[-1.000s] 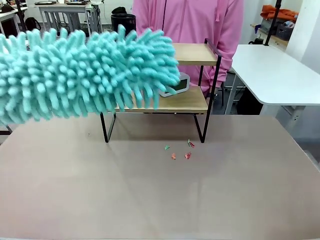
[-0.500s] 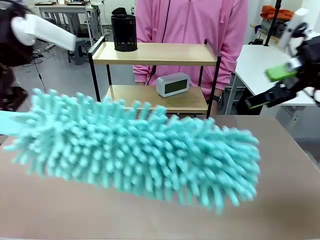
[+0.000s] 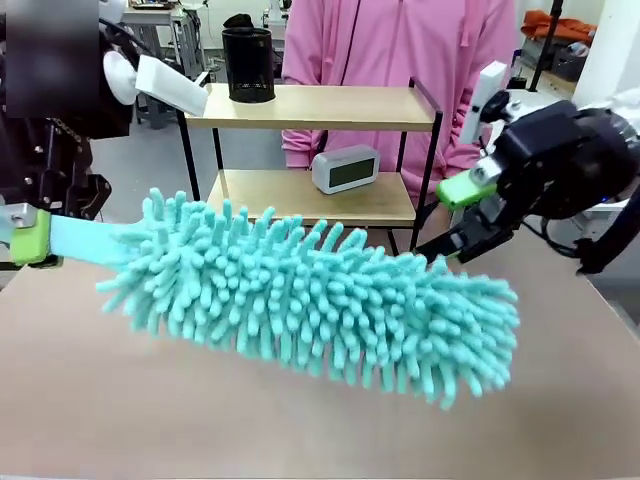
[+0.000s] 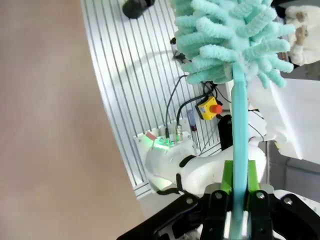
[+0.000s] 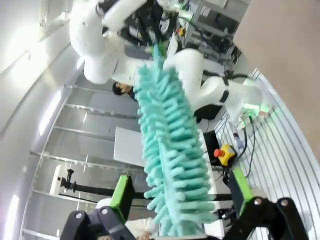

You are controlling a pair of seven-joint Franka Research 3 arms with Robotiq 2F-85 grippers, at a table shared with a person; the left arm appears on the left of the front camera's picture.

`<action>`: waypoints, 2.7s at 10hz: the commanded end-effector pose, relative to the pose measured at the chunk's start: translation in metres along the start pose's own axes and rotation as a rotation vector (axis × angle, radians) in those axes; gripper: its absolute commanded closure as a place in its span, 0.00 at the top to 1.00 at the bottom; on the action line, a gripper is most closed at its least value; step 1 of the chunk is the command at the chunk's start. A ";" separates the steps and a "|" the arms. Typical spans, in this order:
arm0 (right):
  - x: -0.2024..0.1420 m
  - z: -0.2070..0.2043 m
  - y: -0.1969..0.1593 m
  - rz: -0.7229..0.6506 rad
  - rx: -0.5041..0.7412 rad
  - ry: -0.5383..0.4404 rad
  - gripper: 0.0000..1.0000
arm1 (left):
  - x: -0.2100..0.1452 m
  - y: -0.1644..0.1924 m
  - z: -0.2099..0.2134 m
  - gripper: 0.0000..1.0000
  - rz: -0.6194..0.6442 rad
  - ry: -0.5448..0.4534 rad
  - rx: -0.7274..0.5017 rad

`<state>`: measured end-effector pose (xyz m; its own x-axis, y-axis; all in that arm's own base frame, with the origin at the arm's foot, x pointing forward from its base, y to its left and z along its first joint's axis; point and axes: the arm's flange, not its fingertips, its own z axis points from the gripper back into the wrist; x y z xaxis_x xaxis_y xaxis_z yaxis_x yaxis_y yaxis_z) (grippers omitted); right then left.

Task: Clean the shelf.
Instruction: Hand the Duster back to the human.

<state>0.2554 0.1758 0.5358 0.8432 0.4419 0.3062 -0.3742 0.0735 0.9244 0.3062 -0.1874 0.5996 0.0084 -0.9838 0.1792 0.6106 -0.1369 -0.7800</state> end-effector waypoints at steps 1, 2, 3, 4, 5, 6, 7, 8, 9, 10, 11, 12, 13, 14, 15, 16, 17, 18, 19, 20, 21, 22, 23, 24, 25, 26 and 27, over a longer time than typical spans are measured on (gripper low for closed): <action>-0.010 -0.023 0.007 0.005 0.010 0.058 1.00 | 0.001 -0.006 0.014 0.13 -0.020 -0.048 -0.020; -0.015 -0.029 0.005 -0.004 0.009 0.086 1.00 | 0.002 -0.004 0.011 0.13 -0.025 -0.079 -0.027; -0.014 -0.036 0.005 0.011 0.024 0.103 1.00 | 0.001 -0.006 0.014 0.13 -0.030 -0.091 -0.024; -0.016 -0.040 0.004 0.021 0.036 0.129 1.00 | 0.001 -0.006 0.014 0.13 -0.026 -0.105 -0.026; -0.018 -0.040 0.004 0.026 0.033 0.133 1.00 | 0.001 -0.007 0.013 0.13 -0.023 -0.110 -0.027; -0.017 -0.036 0.005 0.047 0.019 0.118 1.00 | 0.000 -0.007 0.014 0.13 -0.019 -0.097 -0.025; -0.018 -0.032 0.006 0.054 0.010 0.115 1.00 | 0.001 -0.006 0.014 0.13 -0.014 -0.096 -0.026; -0.019 -0.030 0.006 0.059 0.009 0.117 1.00 | 0.001 -0.005 0.015 0.13 -0.003 -0.095 -0.030; -0.019 -0.029 0.004 0.067 0.010 0.140 0.94 | 0.001 -0.003 0.016 0.13 0.003 -0.093 -0.029; -0.020 -0.029 0.002 0.065 0.009 0.157 0.41 | 0.002 -0.002 0.016 0.13 0.008 -0.098 -0.026; -0.020 -0.031 0.002 0.076 0.013 0.169 0.35 | 0.002 -0.001 0.016 0.13 0.018 -0.100 -0.016; -0.020 -0.030 0.002 0.074 0.014 0.170 0.00 | 0.002 0.000 0.016 0.13 0.023 -0.099 -0.016; -0.020 -0.028 0.001 0.079 0.030 0.172 0.36 | 0.002 0.000 0.015 0.13 0.026 -0.098 -0.017; -0.019 -0.029 0.000 0.075 0.027 0.173 0.00 | 0.002 0.001 0.016 0.13 0.034 -0.103 -0.012; -0.021 -0.030 0.001 0.068 0.024 0.183 0.00 | 0.002 0.001 0.013 0.13 0.027 -0.105 -0.021; -0.018 -0.031 0.000 0.070 0.024 0.180 0.00 | 0.001 0.000 0.016 0.13 0.032 -0.094 -0.017; -0.019 -0.031 -0.001 0.067 0.020 0.189 0.00 | 0.001 0.000 0.016 0.13 0.029 -0.096 -0.019; -0.019 -0.031 -0.002 0.063 0.023 0.197 0.00 | 0.001 -0.001 0.015 0.13 0.026 -0.094 -0.019; -0.019 -0.030 -0.003 0.058 0.017 0.196 0.00 | 0.001 -0.001 0.015 0.13 0.024 -0.093 -0.018; -0.019 -0.030 -0.003 0.053 0.018 0.192 0.00 | 0.001 -0.002 0.015 0.13 0.020 -0.085 -0.022; -0.018 -0.030 -0.005 0.046 0.016 0.192 0.00 | 0.000 0.000 0.016 0.13 0.020 -0.078 -0.027; -0.018 -0.030 -0.005 0.045 0.017 0.195 0.00 | 0.001 0.000 0.016 0.13 0.019 -0.073 -0.030; -0.018 -0.030 -0.006 0.042 0.019 0.202 0.00 | 0.001 0.001 0.016 0.26 0.027 -0.081 -0.035; -0.019 -0.029 -0.007 0.042 0.020 0.205 0.00 | -0.001 -0.001 0.017 0.70 0.017 -0.085 -0.027; -0.019 -0.028 -0.008 0.039 0.020 0.206 0.00 | -0.005 -0.003 0.021 0.83 0.016 -0.114 -0.018; -0.019 -0.027 -0.008 0.040 0.018 0.199 0.00 | -0.014 -0.005 0.028 1.00 0.020 -0.154 -0.007; -0.020 -0.022 -0.010 0.035 0.015 0.180 0.00 | -0.029 -0.006 0.037 1.00 0.034 -0.201 0.001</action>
<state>0.2297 0.1945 0.5156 0.7476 0.6037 0.2770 -0.3861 0.0556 0.9208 0.3251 -0.1687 0.6074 0.1370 -0.9615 0.2381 0.6081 -0.1081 -0.7865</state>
